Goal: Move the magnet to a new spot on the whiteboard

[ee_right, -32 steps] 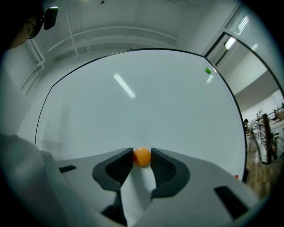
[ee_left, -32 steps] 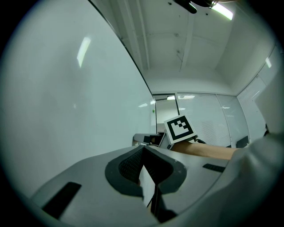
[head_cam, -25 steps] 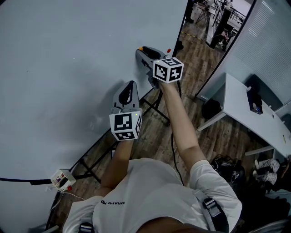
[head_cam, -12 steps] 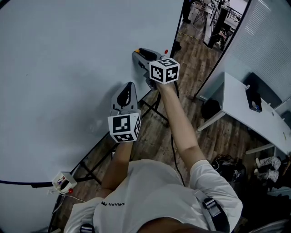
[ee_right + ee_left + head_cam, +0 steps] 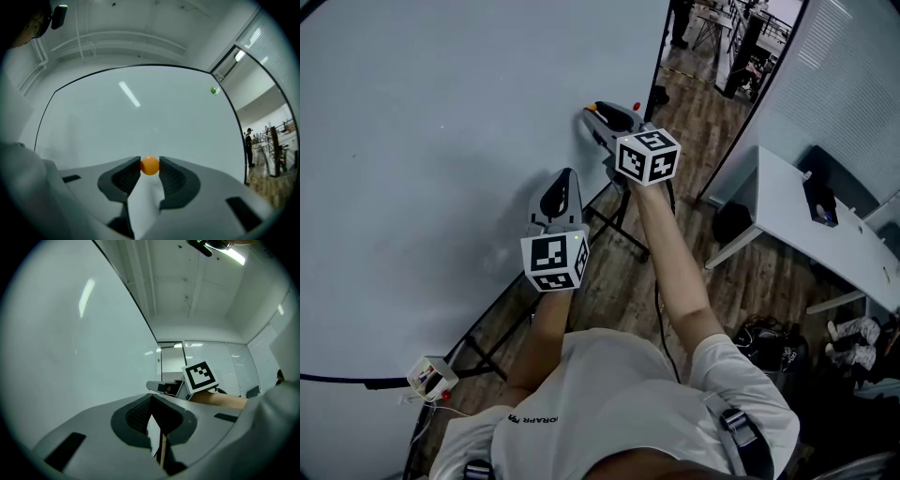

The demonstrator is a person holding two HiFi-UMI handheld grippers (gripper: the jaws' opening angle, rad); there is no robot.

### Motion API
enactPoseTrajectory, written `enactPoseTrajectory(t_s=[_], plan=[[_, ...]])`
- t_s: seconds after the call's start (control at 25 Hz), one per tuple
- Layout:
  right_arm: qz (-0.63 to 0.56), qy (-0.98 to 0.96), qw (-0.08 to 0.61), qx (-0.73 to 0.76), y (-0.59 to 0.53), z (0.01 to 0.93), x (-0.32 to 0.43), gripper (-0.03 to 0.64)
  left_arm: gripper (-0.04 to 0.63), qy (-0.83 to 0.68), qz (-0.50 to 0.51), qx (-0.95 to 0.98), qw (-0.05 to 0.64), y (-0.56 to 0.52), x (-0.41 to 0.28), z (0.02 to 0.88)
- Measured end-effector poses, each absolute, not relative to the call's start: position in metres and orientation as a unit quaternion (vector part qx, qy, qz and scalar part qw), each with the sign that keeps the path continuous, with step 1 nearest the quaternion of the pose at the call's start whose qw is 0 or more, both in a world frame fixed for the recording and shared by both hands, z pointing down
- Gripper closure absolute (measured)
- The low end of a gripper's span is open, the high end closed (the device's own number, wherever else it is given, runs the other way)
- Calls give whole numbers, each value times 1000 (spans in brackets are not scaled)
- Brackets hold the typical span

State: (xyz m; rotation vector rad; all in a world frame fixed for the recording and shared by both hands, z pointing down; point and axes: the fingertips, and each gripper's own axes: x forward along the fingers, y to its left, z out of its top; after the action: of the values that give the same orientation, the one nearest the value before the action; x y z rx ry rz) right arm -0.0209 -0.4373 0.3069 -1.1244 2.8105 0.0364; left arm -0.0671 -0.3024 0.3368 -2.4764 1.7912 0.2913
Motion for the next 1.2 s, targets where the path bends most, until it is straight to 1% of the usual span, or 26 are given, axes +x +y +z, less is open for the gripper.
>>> enactPoseTrajectory(t_s=[0.52, 0.76, 1.2], plan=[[15, 913, 78, -401, -412, 311, -3, 485, 592, 574, 92, -813, 35, -299, -52, 335], [3, 904, 103, -415, -404, 312, 5, 485, 592, 574, 88, -814, 34, -298, -51, 339], [41, 898, 109, -424, -380, 306, 15, 485, 592, 564, 93, -819, 35, -297, -41, 336]])
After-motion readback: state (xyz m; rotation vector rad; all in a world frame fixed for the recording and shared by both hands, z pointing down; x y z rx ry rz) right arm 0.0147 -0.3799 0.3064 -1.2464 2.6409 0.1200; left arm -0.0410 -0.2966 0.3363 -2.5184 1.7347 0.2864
